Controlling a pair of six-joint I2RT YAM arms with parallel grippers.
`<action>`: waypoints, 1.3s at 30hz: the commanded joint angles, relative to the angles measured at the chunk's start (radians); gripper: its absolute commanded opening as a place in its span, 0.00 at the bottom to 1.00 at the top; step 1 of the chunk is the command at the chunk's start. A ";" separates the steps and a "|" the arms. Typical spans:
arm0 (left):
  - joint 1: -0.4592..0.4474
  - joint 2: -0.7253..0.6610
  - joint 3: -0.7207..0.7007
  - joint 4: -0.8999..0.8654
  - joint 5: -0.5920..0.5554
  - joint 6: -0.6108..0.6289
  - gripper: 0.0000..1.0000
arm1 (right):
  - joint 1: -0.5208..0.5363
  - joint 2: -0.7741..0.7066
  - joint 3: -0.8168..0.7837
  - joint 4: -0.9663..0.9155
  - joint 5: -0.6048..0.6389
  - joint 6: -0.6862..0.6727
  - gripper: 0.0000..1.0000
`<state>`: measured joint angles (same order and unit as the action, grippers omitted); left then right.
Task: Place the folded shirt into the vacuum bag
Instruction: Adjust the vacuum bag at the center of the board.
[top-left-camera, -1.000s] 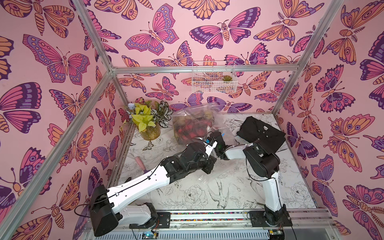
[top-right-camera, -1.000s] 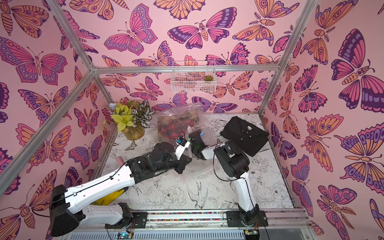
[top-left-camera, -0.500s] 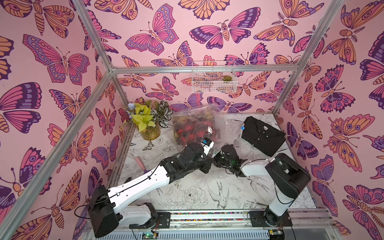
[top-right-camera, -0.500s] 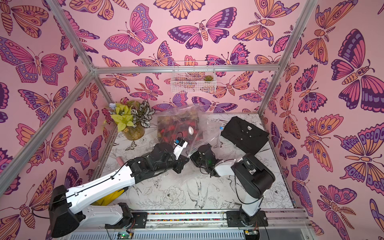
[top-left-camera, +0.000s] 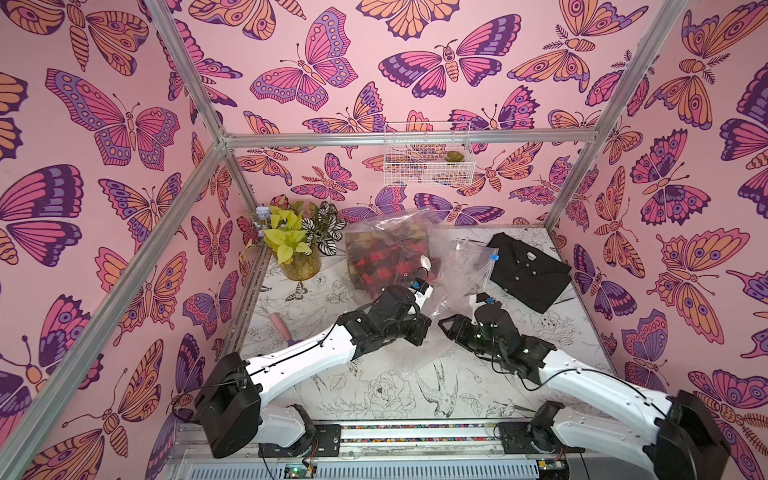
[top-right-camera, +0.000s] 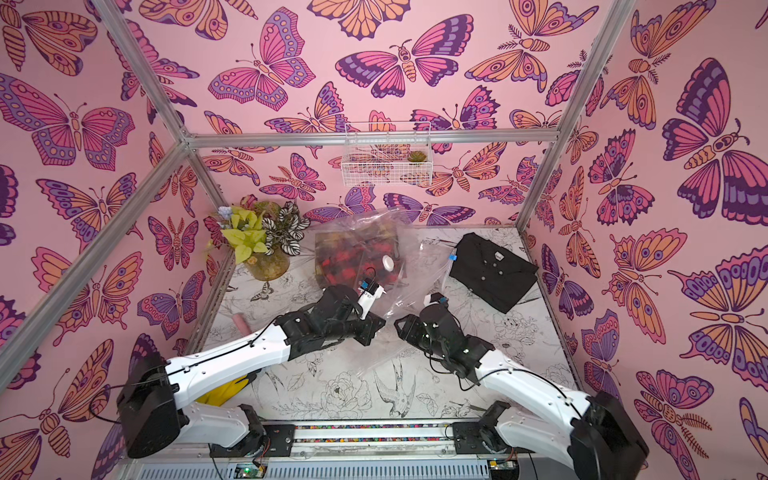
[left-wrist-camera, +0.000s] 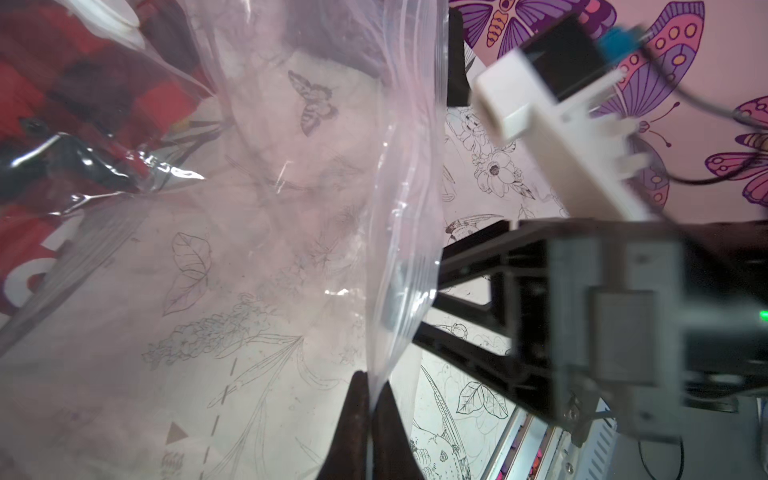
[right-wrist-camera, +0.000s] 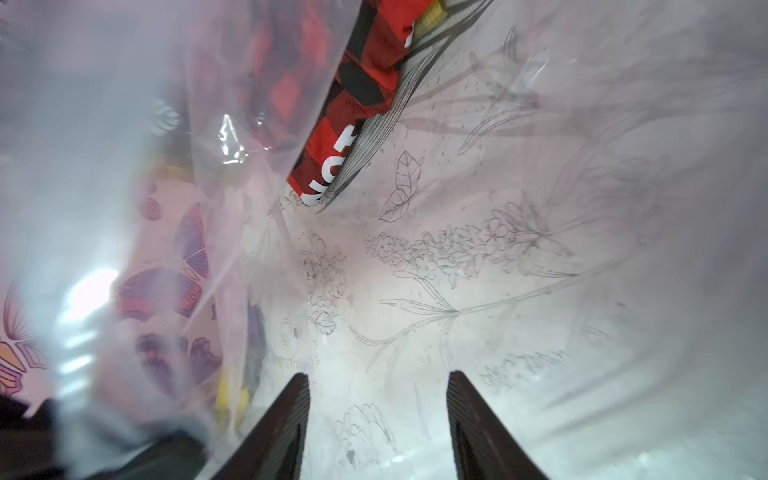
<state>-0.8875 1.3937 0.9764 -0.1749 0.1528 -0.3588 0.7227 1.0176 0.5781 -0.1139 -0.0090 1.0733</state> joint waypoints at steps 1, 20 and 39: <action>0.012 0.043 -0.022 0.029 0.058 -0.004 0.00 | -0.036 -0.084 0.055 -0.341 0.062 -0.128 0.55; 0.068 -0.197 -0.244 -0.303 0.016 -0.016 0.00 | -0.568 0.228 0.550 -0.543 0.008 -0.474 0.63; 0.082 -0.214 0.064 -0.332 0.162 0.084 0.55 | -0.625 1.107 1.245 -0.695 0.221 -0.583 0.99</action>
<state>-0.8116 1.1393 1.0206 -0.5434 0.2569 -0.3138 0.0971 2.0724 1.7470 -0.7212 0.1909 0.5232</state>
